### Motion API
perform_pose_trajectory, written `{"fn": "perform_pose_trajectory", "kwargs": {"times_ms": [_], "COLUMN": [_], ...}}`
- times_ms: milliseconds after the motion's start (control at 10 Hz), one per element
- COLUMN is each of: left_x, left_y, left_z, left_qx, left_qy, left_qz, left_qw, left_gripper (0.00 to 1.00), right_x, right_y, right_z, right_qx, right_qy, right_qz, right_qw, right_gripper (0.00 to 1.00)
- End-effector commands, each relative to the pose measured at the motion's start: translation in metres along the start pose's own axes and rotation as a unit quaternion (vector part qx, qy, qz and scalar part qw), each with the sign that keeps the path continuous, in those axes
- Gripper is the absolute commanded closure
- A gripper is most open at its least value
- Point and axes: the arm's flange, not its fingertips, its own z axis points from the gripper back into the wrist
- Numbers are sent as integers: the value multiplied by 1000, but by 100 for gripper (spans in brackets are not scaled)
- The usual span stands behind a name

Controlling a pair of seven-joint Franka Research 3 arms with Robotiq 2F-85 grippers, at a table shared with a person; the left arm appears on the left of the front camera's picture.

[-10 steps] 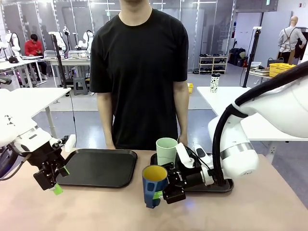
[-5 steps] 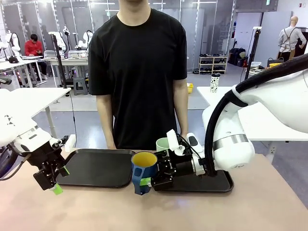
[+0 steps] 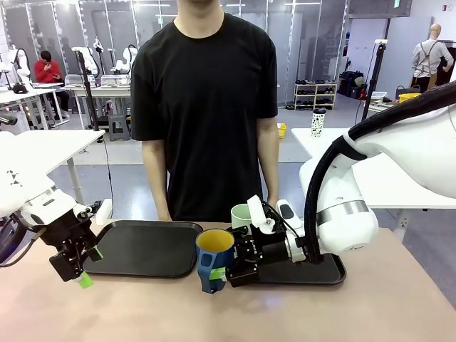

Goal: Sort and store the cups by type.
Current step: Pick up the Handle plastic cup and place it into the empty Flat Tray.

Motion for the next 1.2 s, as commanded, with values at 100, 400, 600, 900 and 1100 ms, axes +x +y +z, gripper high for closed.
{"fn": "perform_pose_trajectory", "kwargs": {"times_ms": [100,400,600,900,1100], "left_x": [-1,-1,-1,-1,-1], "left_y": [1,1,1,1,1], "left_z": [0,0,0,0,0], "left_qx": [5,5,5,5,5], "left_qy": [-3,-3,-3,-3,-3], "left_qz": [-3,-3,-3,-3,-3], "left_qw": [1000,1000,1000,1000,1000], "left_gripper": [0,0,0,0,0], "right_x": [-4,-6,-6,-8,-9], "right_y": [-1,-10,-19,-38,-50], "right_z": [-29,-69,-92,-119,-133], "right_qx": [-11,-16,-49,-73,-84], "right_qy": [16,-12,4,-16,-20], "right_qz": [0,5,3,3,0], "right_qw": [1000,1000,999,997,996], "right_gripper": [24,24,24,24,24]}}
